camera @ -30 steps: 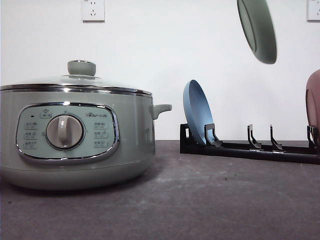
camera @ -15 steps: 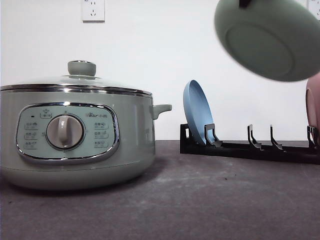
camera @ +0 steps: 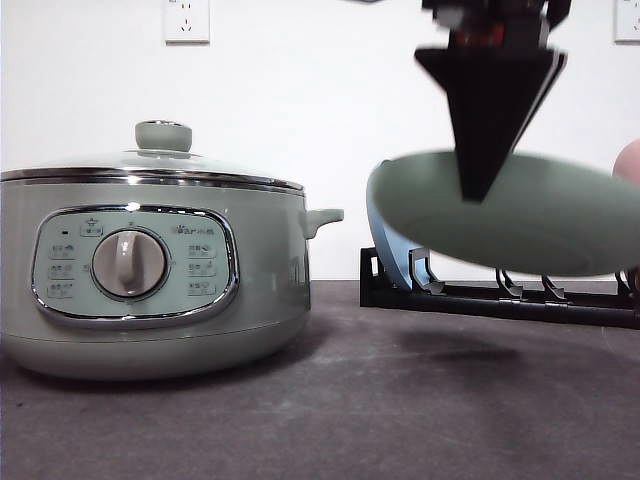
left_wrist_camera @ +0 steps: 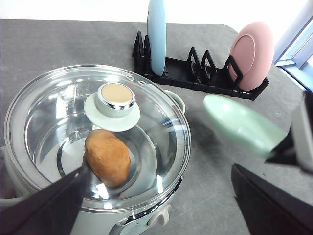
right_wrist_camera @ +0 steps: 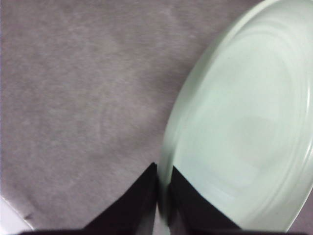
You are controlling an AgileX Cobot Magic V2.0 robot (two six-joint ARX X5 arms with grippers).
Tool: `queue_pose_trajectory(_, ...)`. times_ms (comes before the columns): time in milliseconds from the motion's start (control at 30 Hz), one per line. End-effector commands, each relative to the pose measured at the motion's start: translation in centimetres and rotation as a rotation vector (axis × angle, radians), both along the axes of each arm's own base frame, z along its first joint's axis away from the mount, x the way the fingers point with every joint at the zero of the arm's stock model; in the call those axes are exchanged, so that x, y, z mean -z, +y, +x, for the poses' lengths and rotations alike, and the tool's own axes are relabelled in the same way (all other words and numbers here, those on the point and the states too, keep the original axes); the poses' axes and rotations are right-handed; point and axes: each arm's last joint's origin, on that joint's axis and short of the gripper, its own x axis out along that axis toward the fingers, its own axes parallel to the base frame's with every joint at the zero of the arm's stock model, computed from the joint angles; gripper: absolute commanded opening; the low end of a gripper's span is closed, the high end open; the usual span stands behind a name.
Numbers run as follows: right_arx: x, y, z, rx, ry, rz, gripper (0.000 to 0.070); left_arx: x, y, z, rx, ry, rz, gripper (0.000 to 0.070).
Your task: Transfer potato from steamer to green plate
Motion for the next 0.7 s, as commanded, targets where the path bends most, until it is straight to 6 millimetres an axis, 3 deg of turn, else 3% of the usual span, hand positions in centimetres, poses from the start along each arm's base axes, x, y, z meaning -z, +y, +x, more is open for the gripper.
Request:
queue_pose_trajectory(0, 0.7, 0.8, -0.3, -0.006, -0.009, 0.006, 0.0004, -0.6, -0.1, 0.0, 0.010, -0.028, 0.002, 0.0596)
queue_pose_trajectory(667, 8.5, 4.3, -2.1, -0.085, 0.124, -0.181, 0.0004, -0.6, -0.1, 0.0, 0.010, -0.026, 0.002, 0.0596)
